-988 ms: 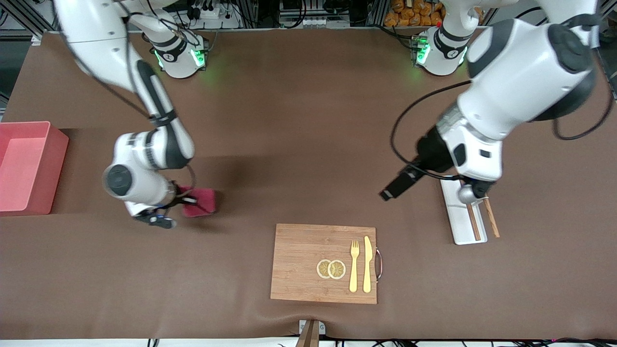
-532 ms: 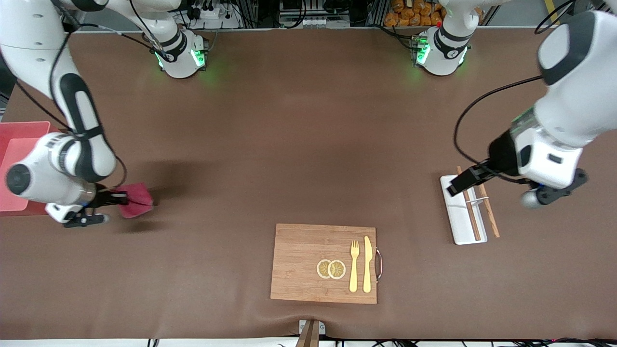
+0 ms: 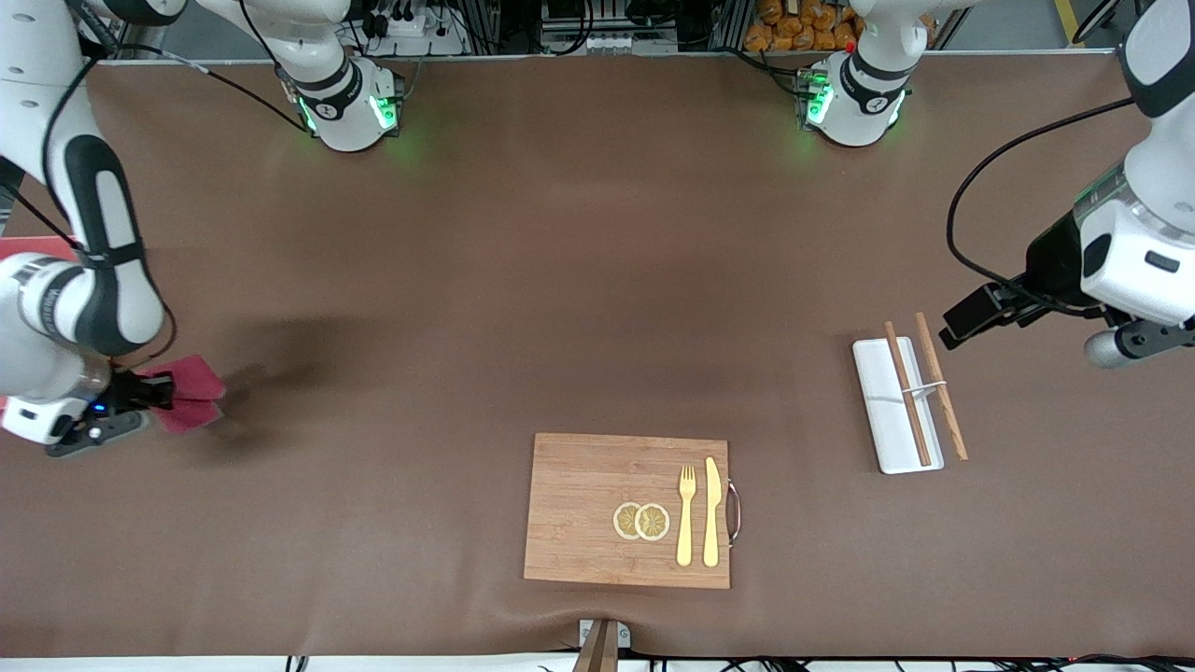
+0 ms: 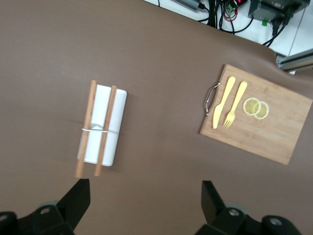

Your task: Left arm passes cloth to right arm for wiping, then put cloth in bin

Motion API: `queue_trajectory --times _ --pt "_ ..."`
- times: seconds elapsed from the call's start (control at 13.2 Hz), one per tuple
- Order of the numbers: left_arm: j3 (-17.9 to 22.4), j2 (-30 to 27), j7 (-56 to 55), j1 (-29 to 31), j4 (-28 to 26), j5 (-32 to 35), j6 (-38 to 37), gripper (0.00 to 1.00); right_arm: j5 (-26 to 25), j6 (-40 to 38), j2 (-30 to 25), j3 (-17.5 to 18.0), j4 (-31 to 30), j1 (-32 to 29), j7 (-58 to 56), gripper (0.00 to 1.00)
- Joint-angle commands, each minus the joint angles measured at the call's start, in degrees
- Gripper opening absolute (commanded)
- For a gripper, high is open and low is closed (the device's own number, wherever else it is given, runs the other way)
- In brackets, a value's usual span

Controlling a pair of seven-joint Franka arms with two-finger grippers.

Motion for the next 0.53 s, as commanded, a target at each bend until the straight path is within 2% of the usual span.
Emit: queue_trajectory --times 0.0,0.08,0.15,0.3,0.46 --pt "7.5 -7.0 5.7 -5.0 -5.4 1.1 -3.3 1.0 -1.5 -0.8 1.1 0.0 -0.6 5.8 14.0 0.0" --pt "11.3 -9.2 6.6 -7.0 -7.7 0.7 -3.3 1.0 -1.1 -3.3 1.0 0.1 -0.5 8.3 18.4 0.0" --pt "12.5 -10.7 9.4 -7.5 -9.5 0.7 -3.3 1.0 0.5 -5.7 0.9 0.4 -0.3 10.4 22.2 0.0" --pt "13.6 -11.9 13.0 -7.4 -10.4 0.5 -3.8 1.0 7.0 -9.4 0.4 0.7 0.0 14.4 26.9 0.0" --pt "13.6 -12.4 13.1 -7.5 -10.1 0.6 -4.9 1.0 12.2 -9.7 0.4 0.7 -0.1 16.9 30.8 0.0"
